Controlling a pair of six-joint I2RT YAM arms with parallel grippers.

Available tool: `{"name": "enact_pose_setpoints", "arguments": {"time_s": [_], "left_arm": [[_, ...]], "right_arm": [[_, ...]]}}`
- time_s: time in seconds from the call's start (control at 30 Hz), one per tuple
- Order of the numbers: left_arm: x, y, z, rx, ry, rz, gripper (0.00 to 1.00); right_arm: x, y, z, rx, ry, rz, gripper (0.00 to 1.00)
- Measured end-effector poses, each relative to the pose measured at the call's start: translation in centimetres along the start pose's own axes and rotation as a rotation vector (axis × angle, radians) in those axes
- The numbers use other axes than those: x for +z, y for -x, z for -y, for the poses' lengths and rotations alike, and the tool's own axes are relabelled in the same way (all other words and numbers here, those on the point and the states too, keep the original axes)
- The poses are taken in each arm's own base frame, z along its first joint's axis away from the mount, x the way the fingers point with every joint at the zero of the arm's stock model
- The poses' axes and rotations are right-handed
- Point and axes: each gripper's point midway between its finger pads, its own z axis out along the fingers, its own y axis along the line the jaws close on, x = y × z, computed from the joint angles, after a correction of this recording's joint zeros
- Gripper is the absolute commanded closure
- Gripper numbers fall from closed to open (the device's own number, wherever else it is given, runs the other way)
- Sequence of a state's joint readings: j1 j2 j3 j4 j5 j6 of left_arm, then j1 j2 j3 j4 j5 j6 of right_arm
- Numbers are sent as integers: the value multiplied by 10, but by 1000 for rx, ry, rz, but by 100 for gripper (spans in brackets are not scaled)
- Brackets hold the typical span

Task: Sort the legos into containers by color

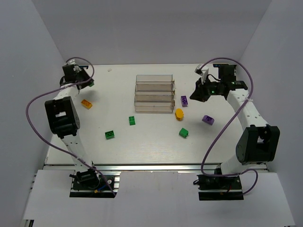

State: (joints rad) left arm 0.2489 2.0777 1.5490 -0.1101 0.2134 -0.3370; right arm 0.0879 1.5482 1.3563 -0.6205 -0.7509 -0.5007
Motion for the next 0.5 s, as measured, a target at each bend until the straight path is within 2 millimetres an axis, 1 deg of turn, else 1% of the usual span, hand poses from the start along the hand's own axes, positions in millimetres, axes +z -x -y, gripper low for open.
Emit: {"name": "enact_pose_setpoints", "arguments": {"time_s": [0.03,0.1,0.13,0.2,0.3,0.37,0.43,0.5], "left_arm": [[-2,-1,24,9,-65,-4,100],[-8,-8,71,28,-179,-22,99],[-12,-13,95,40,-234,-35,99],[-19,-25,142,54,-343,-72,98],[-29,-41,203,87,-458,-105,97],[-35,-51,239,103,-522,-117,97],[-35,-60,271,123,-571,-122,96],[-29,-68,295,139,-595,-126,94]], "right_arm": [[2,0,-2,-3,6,1,98],[5,-3,-9,5,19,2,97],[6,-4,-11,12,23,0,92],[11,-5,-17,26,35,2,89],[16,-3,-22,33,47,6,87],[19,-2,-25,36,51,9,86],[21,-2,-27,40,54,6,85],[23,-3,-28,42,54,3,83]]}}
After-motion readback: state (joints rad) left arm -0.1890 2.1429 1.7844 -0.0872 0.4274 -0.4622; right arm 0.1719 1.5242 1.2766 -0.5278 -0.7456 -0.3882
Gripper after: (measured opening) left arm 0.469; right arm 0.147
